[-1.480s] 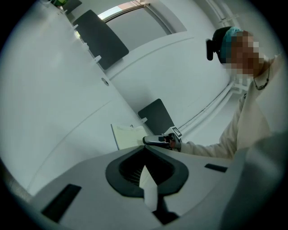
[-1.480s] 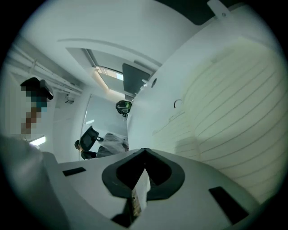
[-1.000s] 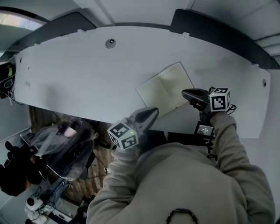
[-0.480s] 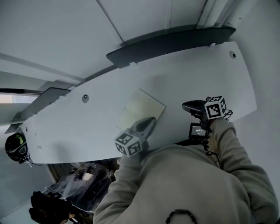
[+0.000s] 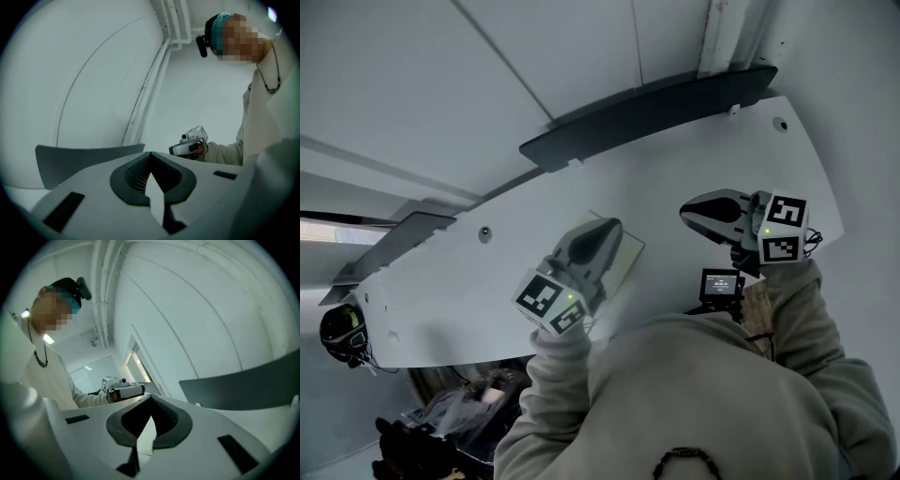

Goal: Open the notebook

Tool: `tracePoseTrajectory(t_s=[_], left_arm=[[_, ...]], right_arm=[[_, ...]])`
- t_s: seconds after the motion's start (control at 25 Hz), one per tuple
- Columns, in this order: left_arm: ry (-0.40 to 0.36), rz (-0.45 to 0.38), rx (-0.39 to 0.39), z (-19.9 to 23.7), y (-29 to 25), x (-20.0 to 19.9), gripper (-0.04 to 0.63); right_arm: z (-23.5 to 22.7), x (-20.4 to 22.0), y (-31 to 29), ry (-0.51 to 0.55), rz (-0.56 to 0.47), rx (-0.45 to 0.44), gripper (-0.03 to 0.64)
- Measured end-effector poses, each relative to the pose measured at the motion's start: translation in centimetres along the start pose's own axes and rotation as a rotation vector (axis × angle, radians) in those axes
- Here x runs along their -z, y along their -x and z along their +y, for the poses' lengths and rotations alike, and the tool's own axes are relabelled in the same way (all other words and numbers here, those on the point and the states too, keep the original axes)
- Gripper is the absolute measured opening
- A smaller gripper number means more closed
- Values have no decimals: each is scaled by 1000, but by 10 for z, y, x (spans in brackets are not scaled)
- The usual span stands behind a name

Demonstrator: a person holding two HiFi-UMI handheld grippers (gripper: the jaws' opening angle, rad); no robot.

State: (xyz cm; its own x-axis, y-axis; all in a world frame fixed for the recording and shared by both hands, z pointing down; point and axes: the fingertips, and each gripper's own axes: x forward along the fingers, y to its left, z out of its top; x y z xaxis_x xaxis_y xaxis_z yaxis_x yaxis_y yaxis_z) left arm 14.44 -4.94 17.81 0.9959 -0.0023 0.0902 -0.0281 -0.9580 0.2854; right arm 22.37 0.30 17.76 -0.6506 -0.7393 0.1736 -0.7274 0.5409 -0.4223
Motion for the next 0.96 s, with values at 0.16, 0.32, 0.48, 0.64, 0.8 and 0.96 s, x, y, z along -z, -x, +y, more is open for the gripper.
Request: tracePoseTrajectory(t_s=[0.16, 0.32, 0.48, 0.64, 0.8, 0.96], left_arm=[[-141, 23, -6, -16, 11, -46, 2], [-189, 22, -24, -20, 21, -65, 2], [-191, 35, -34, -21, 24, -65, 2], [-165, 28, -37, -29, 24, -54, 2], [-137, 18, -49, -34, 31, -49, 2], [-141, 22, -53, -45, 36, -40, 2]], right_arm=[[28, -34, 3, 133, 22, 16, 21], [32, -39, 6, 132, 18, 11, 21], [35, -32, 6, 113, 31, -1, 21], [41, -12, 14, 119, 71, -10, 21], [44, -3, 26, 88, 83, 12, 21], [52, 3, 38, 87, 71, 23, 21]])
